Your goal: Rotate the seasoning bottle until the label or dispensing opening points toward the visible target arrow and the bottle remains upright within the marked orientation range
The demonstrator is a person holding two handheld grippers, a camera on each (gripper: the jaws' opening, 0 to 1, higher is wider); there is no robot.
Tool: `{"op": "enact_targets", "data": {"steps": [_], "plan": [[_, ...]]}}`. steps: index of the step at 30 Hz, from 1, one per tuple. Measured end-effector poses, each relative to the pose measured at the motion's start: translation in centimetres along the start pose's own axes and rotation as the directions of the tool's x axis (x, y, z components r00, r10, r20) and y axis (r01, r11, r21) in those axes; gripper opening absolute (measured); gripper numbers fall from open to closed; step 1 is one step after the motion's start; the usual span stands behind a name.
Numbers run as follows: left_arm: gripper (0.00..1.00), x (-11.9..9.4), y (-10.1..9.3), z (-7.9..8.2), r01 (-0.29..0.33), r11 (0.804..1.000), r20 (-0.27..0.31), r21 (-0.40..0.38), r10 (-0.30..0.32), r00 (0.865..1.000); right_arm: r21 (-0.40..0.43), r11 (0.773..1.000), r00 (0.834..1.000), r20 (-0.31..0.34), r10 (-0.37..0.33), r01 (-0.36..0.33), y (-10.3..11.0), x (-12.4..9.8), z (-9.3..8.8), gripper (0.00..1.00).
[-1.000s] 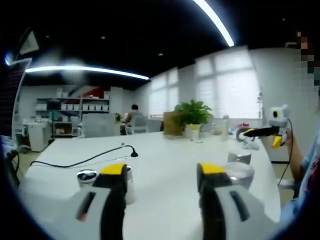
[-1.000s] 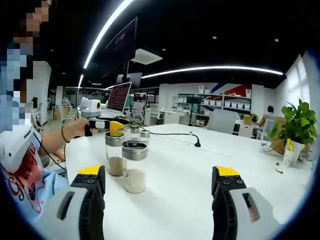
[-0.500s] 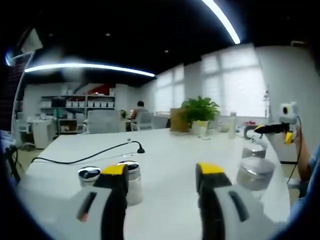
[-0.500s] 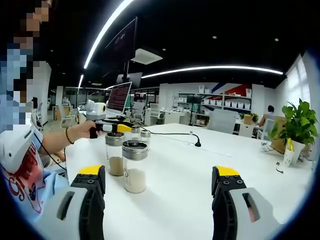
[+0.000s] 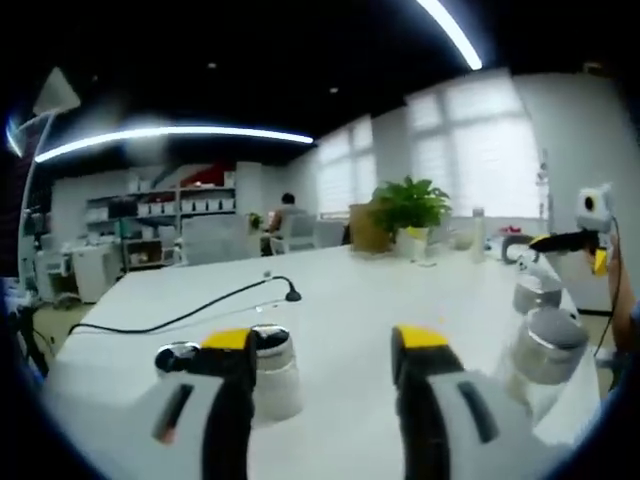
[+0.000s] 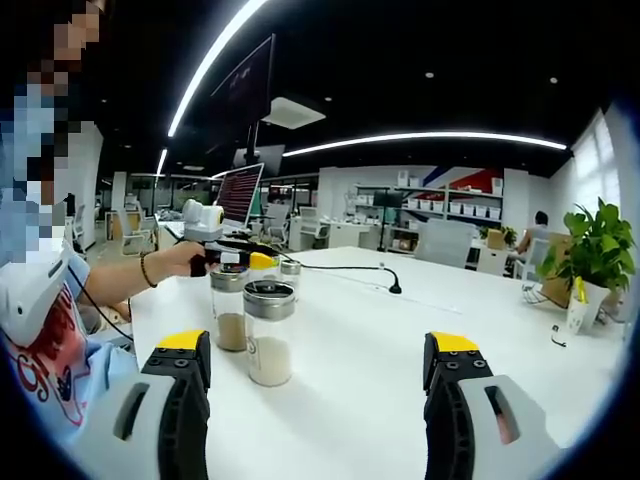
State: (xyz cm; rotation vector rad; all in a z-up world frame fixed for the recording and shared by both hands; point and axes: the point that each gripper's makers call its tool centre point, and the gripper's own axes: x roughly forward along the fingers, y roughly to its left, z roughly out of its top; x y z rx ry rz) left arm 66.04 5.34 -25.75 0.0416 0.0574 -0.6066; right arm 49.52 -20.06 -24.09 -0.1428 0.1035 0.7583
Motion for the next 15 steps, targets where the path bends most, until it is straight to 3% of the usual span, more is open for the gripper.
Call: {"op": "enact_targets", "data": {"steps": [15], "plan": [[0.56,2.0,2.2,-1.4,-0.088,0.996,-0.019,-0.012,0.087,0.996,-0.011,1.0,1.0,-0.001,-0.001,0.001,-0.1,-0.2,0.1,0.91]]}}
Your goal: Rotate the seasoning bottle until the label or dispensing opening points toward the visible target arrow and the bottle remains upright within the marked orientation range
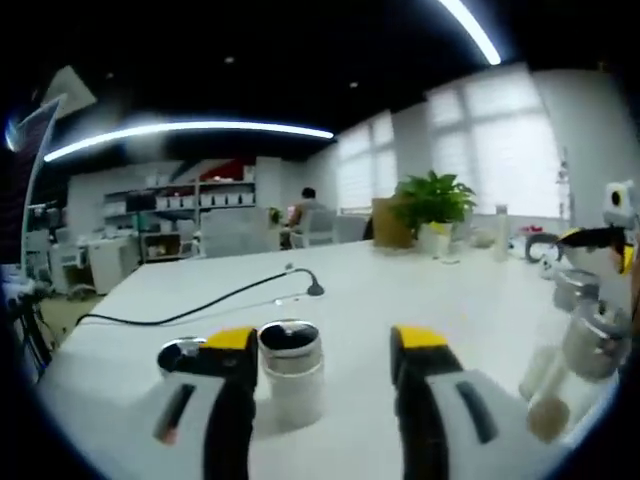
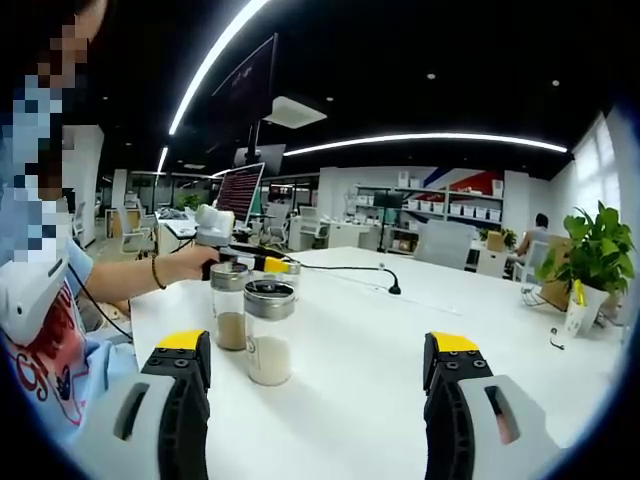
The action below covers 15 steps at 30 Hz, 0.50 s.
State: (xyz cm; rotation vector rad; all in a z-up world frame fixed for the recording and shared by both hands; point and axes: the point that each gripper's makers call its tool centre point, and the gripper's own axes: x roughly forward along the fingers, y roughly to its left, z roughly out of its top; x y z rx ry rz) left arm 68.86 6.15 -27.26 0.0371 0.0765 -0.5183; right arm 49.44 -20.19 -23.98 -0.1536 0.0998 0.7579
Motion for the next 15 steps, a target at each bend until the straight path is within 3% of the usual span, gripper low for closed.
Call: {"op": "enact_targets", "data": {"steps": [11,15], "plan": [[0.55,1.4,1.1,-0.7,-0.063,0.998,-0.008,-0.007,0.063,0.998,0.008,1.0,1.0,0.014,0.016,-0.017,0.3,-0.2,0.3,0.91],[0.54,1.9,1.1,-1.0,-0.061,0.998,-0.009,-0.024,0.06,0.998,-0.007,1.0,1.0,0.014,0.005,-0.005,0.2,-0.3,0.4,0.91]]}}
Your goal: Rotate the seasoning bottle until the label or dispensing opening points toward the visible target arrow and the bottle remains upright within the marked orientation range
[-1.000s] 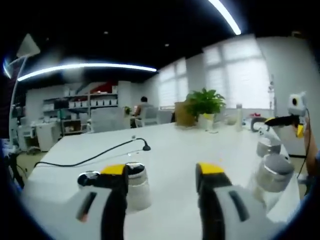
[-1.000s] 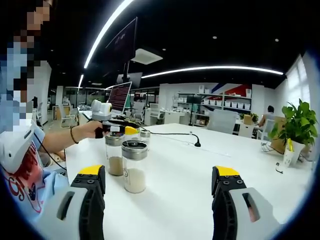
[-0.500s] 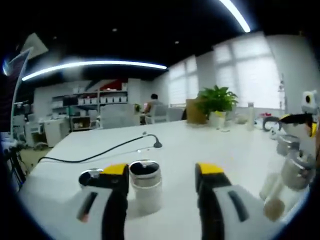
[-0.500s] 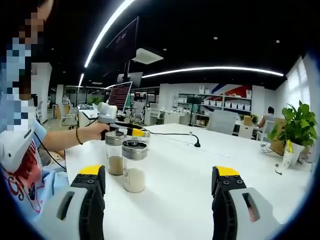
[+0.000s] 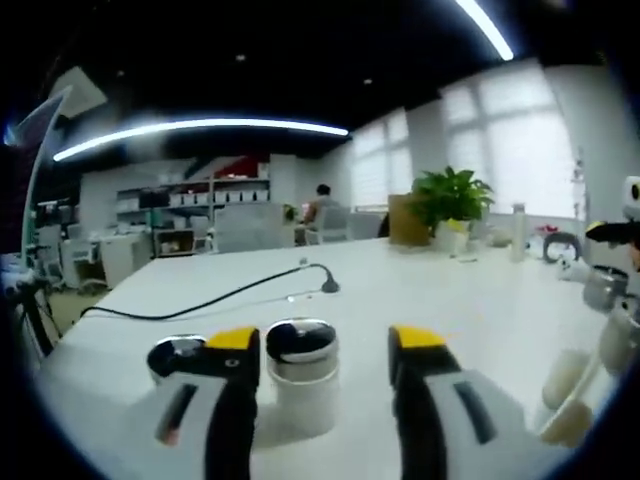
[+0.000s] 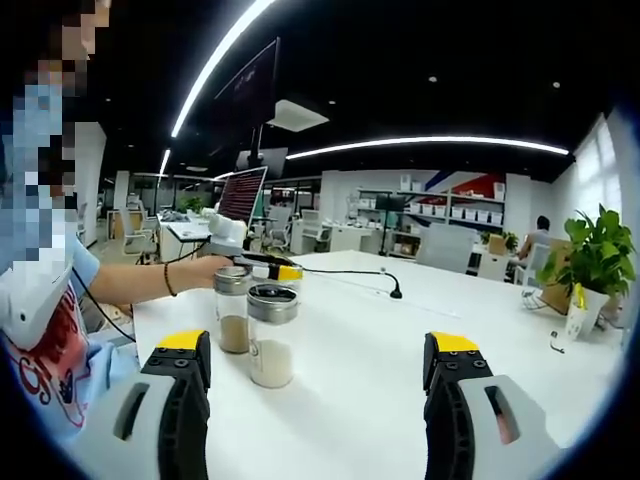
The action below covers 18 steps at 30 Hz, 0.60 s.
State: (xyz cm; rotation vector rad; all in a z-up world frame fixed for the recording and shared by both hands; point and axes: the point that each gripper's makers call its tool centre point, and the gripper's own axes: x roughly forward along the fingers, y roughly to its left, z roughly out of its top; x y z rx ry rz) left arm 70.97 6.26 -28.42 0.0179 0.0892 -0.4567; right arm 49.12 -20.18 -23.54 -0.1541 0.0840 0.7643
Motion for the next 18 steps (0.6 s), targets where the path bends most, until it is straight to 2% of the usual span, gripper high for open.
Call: {"op": "enact_targets", "data": {"steps": [4,8,18], "plan": [[0.54,0.3,0.1,-0.1,-0.01,1.0,-0.002,0.007,0.01,1.0,0.005,1.0,1.0,-0.002,0.001,-0.001,-0.1,0.1,-0.1,0.91],[0.54,0.7,0.5,-0.3,-0.026,0.999,-0.005,-0.02,0.026,1.0,0.013,1.0,1.0,-0.003,-0.003,0.003,-0.2,0.1,-0.2,0.9],[0.47,1.3,1.2,-0.8,-0.062,0.998,-0.01,-0.013,0.062,0.998,0.002,1.0,1.0,0.004,-0.002,0.002,0.1,0.0,0.1,0.9]]}}
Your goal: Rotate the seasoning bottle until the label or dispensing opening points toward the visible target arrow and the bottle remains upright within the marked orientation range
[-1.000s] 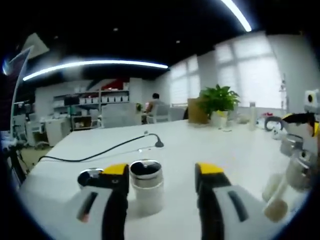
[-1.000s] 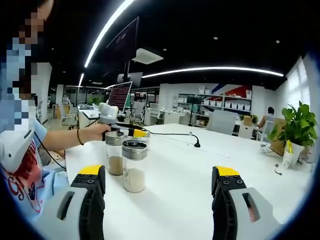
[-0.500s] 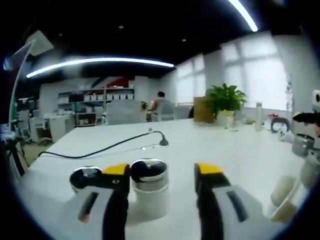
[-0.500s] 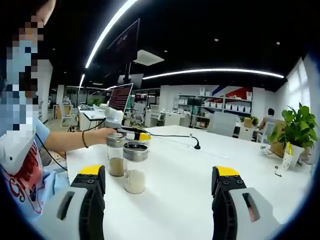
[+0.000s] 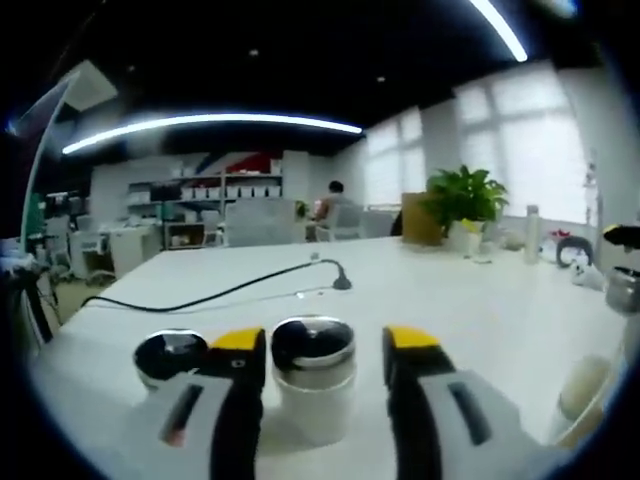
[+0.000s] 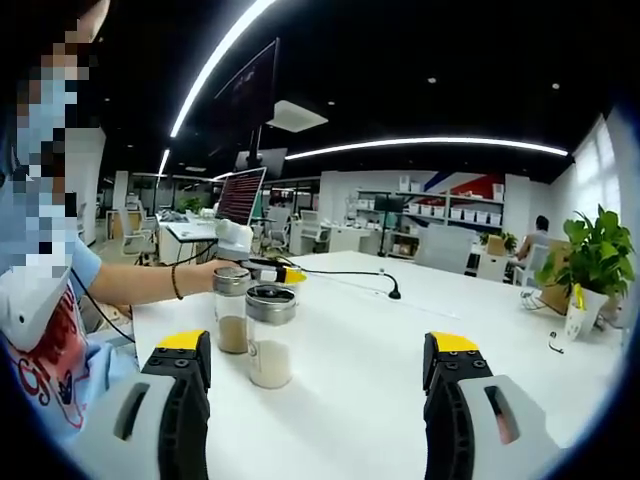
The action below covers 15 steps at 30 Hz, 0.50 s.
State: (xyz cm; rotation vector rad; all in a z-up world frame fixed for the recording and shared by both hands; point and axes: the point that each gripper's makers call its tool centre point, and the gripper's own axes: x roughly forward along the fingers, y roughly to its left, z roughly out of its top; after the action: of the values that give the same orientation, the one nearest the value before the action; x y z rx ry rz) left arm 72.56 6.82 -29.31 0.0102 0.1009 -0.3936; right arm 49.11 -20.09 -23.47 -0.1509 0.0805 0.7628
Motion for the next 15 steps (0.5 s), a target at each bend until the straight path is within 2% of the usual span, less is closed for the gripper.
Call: {"op": "enact_targets", "data": {"steps": [15], "plan": [[0.36,0.07,0.55,-0.53,-0.05,0.997,-0.02,0.056,0.051,0.998,0.005,1.0,1.0,0.0,-0.001,0.001,-0.17,-0.01,-0.03,0.9]]}}
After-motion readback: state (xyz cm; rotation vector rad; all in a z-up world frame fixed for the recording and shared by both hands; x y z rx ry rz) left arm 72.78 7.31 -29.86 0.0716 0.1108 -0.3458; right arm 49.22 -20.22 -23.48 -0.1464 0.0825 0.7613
